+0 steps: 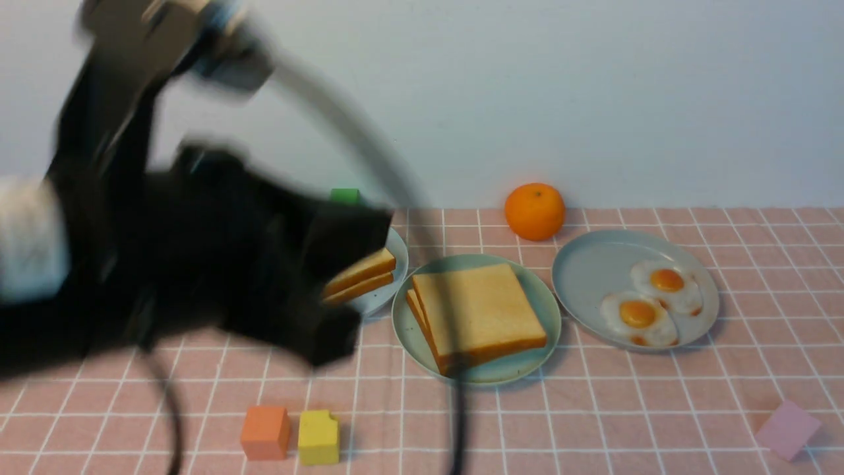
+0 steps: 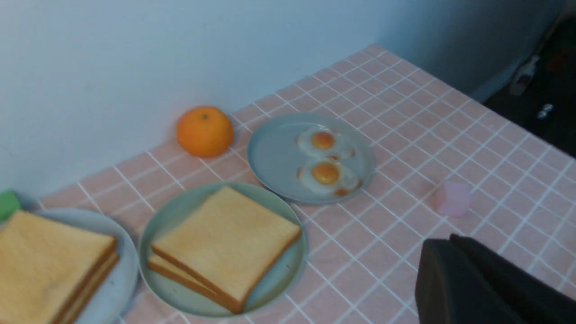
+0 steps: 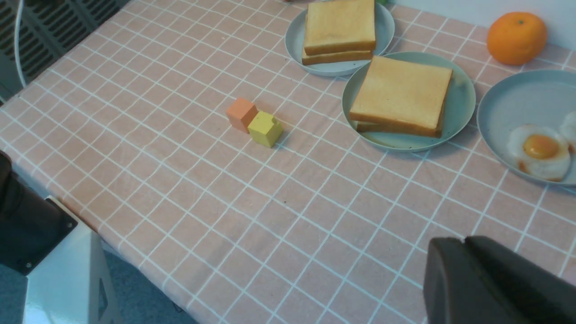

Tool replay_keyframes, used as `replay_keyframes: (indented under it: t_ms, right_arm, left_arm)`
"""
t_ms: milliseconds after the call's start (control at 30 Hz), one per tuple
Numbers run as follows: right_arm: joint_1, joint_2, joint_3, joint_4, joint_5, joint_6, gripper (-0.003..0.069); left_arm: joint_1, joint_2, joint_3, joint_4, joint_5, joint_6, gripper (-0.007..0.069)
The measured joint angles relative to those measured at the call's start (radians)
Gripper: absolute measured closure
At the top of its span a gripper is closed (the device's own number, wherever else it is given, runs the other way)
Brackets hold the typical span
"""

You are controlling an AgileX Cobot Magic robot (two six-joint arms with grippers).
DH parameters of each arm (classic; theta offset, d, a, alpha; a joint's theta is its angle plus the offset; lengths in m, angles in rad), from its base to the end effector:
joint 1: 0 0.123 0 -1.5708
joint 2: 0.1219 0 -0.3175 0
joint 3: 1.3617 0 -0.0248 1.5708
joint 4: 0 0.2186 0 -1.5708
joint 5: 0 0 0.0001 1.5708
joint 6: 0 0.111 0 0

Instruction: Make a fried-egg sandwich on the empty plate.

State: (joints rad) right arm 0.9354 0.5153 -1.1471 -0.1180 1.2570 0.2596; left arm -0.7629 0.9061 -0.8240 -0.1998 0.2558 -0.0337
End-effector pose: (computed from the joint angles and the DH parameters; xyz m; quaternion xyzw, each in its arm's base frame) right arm 0.0027 -0.0172 0.4181 -0.2766 0.8229 0.2295 0.4400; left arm 0.1132 -0.1160 0.3937 0.2235 0.7560 -0.3095 0.5317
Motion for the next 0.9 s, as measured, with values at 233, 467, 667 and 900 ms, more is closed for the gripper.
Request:
replay_keyframes:
  t_ms: [233,467,667,900]
  right_arm:
    - [0.0,0.0,0.0,0.007,0.0,0.042,0.0659]
    - [0.0,0.0,0.0,0.009,0.0,0.103,0.0664]
    - [0.0,0.0,0.001,0.01,0.0,0.105,0.0664]
    - [-0.025,0.0,0.006,0.009,0.0,0.105,0.0659]
  left_arm:
    - [0.0,-0.288,0.358,-0.06,-0.282,0.004,0.0613]
    - [0.0,-0.344,0.418,-0.065,-0.324,0.007,0.0613]
    - [0.0,-0.344,0.418,-0.066,-0.299,0.007,0.0613]
    - [0.0,-0.344,0.418,-0.066,-0.256,0.007,0.0613]
